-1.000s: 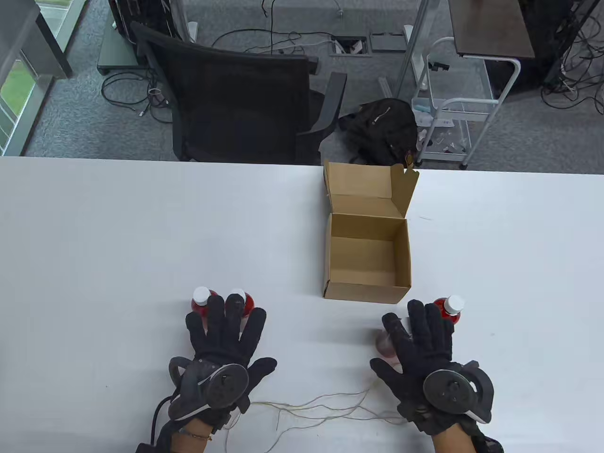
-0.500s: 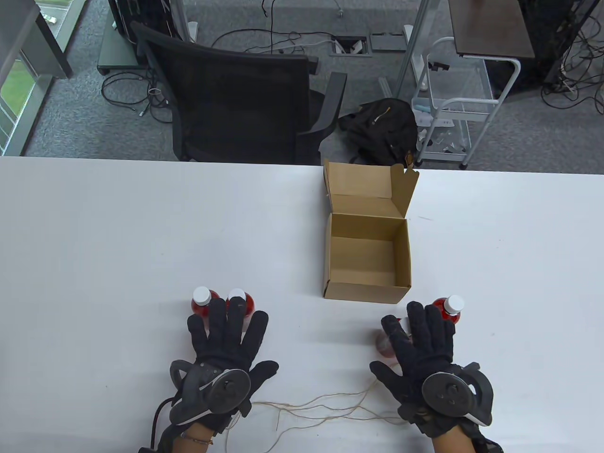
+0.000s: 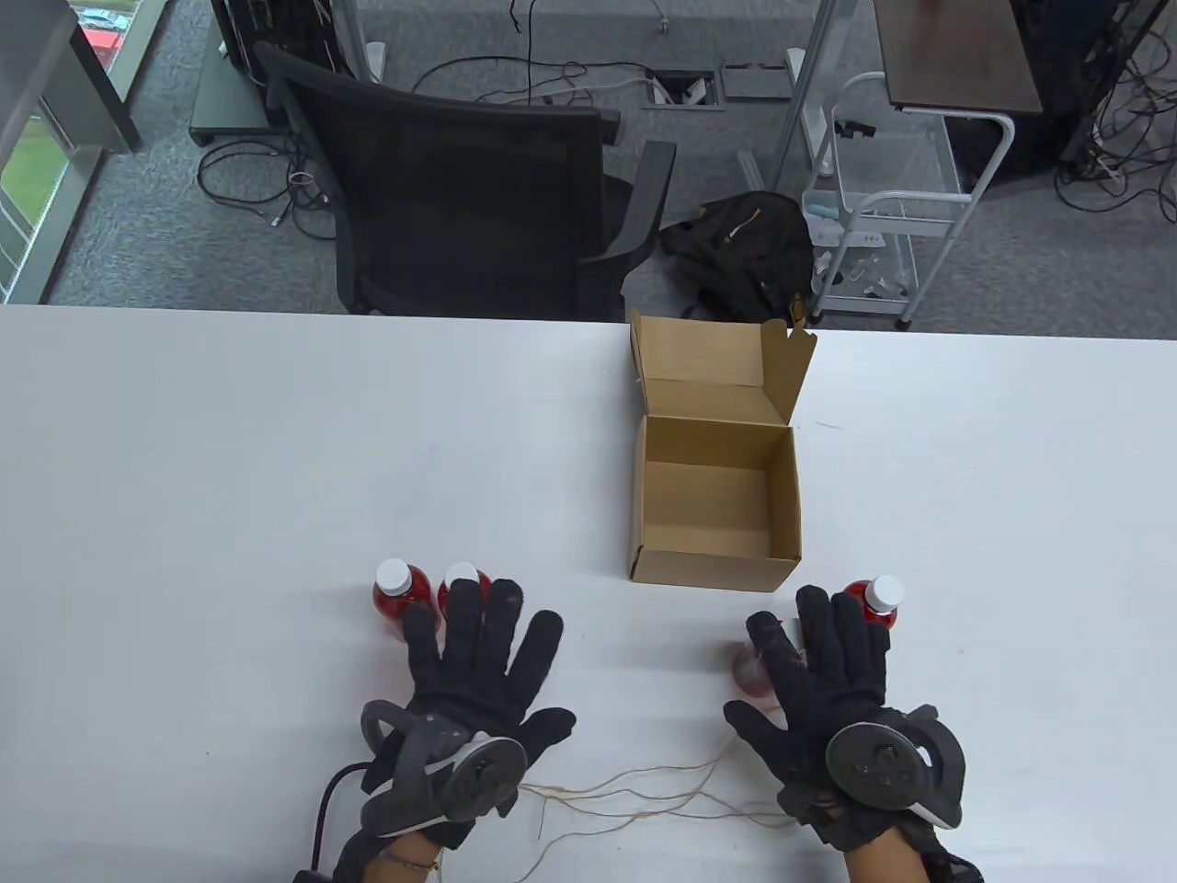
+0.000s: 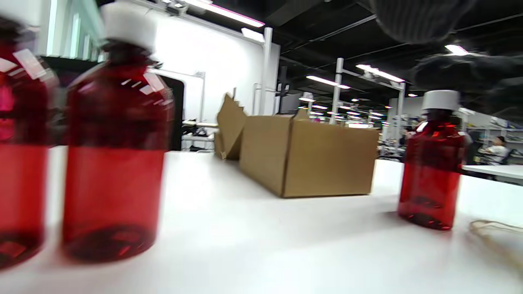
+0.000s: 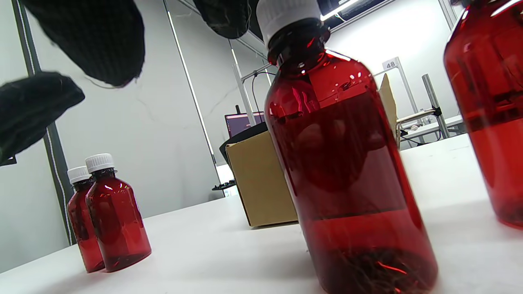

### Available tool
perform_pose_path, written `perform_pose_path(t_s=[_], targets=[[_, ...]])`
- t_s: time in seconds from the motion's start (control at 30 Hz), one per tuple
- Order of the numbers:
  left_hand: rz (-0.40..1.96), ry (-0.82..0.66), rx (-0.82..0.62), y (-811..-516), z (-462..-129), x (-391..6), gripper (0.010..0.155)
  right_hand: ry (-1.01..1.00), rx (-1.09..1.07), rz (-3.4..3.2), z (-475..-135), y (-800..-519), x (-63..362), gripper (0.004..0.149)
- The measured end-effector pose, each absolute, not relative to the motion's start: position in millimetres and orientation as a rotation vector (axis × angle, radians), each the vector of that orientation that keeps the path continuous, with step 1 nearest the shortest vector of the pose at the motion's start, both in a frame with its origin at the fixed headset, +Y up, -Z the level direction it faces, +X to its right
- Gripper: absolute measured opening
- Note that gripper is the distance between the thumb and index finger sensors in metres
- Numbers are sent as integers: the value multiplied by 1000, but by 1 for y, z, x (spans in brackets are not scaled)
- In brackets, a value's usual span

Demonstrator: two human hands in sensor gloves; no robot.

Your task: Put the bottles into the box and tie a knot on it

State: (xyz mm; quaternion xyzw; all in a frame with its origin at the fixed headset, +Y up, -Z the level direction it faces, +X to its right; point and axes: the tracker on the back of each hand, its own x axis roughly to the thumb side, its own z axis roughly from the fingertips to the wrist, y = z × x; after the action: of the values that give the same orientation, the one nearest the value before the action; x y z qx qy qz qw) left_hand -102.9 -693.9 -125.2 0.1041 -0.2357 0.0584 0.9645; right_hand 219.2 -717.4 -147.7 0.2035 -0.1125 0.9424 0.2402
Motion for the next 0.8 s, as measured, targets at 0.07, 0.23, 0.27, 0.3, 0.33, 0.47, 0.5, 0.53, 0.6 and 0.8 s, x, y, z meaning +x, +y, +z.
perform_pose_path(t_s=[0.07,0.23,0.27,0.3,0.33,0.47,0.5,0.53,0.6,0.8], targets=[[98,-510,200,-686,-130,-80,101,-303,553,2572,-148,-717,220,82],[13,-513,36,-682,-167,-29,101,-289,565,2560,-148,-718,218,82],[-2,-491,-9,-684,-177,-18,100,-289,568,2559,-149,-718,218,82],[-13,-480,-40,-687,-186,-10,100,-288,569,2558,-149,-719,218,82],[-16,-468,-105,-691,-195,-2,100,-282,574,2559,-149,-719,218,82],[-45,-430,-172,-708,-221,25,100,-283,566,2545,-148,-718,220,81],[-75,-428,-167,-711,-227,29,101,-284,567,2543,-148,-718,220,81],[-82,-423,-177,-715,-231,32,101,-277,568,2537,-149,-718,220,81],[-57,-404,-215,-726,-239,35,101,-271,567,2534,-149,-718,220,81],[-85,-406,-207,-742,-243,32,102,-250,552,2505,-152,-719,224,80]])
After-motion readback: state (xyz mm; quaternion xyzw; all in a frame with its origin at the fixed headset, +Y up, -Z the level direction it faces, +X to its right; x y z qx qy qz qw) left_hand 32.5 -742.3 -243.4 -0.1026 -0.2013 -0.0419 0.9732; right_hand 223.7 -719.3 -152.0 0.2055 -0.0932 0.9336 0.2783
